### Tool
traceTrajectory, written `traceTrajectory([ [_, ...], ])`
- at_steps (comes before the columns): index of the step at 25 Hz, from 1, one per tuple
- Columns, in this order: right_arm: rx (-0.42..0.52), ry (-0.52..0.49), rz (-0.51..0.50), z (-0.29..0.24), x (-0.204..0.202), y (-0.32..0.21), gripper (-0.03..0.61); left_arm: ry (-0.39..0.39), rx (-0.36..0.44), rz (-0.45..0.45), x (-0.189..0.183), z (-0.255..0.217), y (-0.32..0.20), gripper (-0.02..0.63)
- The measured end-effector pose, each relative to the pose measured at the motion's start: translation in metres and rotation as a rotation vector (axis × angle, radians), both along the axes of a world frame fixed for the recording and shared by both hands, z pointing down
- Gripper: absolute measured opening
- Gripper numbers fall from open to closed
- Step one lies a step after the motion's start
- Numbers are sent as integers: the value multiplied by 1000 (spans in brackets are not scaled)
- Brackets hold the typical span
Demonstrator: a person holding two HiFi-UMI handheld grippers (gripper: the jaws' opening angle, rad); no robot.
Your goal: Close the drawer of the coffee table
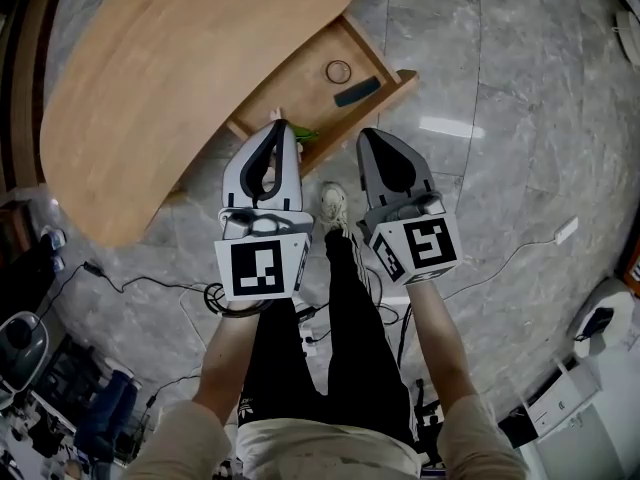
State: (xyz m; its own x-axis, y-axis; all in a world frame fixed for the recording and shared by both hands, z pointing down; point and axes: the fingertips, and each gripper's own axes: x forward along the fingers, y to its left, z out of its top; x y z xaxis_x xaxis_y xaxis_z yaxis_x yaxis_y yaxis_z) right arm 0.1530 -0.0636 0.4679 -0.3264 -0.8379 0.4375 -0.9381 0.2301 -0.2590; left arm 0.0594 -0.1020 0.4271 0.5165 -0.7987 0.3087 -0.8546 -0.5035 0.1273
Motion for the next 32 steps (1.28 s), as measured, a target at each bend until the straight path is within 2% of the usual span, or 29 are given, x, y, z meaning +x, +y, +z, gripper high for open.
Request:
traceTrajectory([
  [2, -24, 77, -117, 11, -6, -5, 14, -8, -1, 4, 1, 2, -1, 8],
  [3, -38, 134, -199, 18, -11, -6, 96, -12, -2, 6, 2, 4, -1, 8],
  [5, -61, 273, -387, 35, -20, -6, 192, -20, -7, 5, 0, 7, -1, 8],
  [9, -89, 642, -844, 81, -28, 13, 215, -38, -27, -8, -9, 17, 1, 8],
  [12, -97, 902, -1130, 122, -23, 30, 214, -60, -52, -14, -19, 33, 2, 8],
  [14, -101, 1023, -1283, 148, -20, 39, 215, -76, -65, -20, -26, 43, 2, 8],
  [16, -110, 1097, -1408, 172, -17, 47, 215, -85, -76, -27, -31, 53, 2, 8],
  [18, -110, 1146, -1489, 192, -15, 51, 215, -90, -80, -25, -34, 60, 3, 8],
  [22, -127, 1198, -1585, 222, -14, 54, 215, -89, -76, -20, -37, 72, 5, 8],
  [29, -114, 1230, -1657, 246, -21, 55, 209, -72, -116, -52, -42, 88, 4, 8],
  [32, -96, 1240, -1675, 248, -25, 54, 110, -68, -117, -51, -42, 90, 2, 8],
])
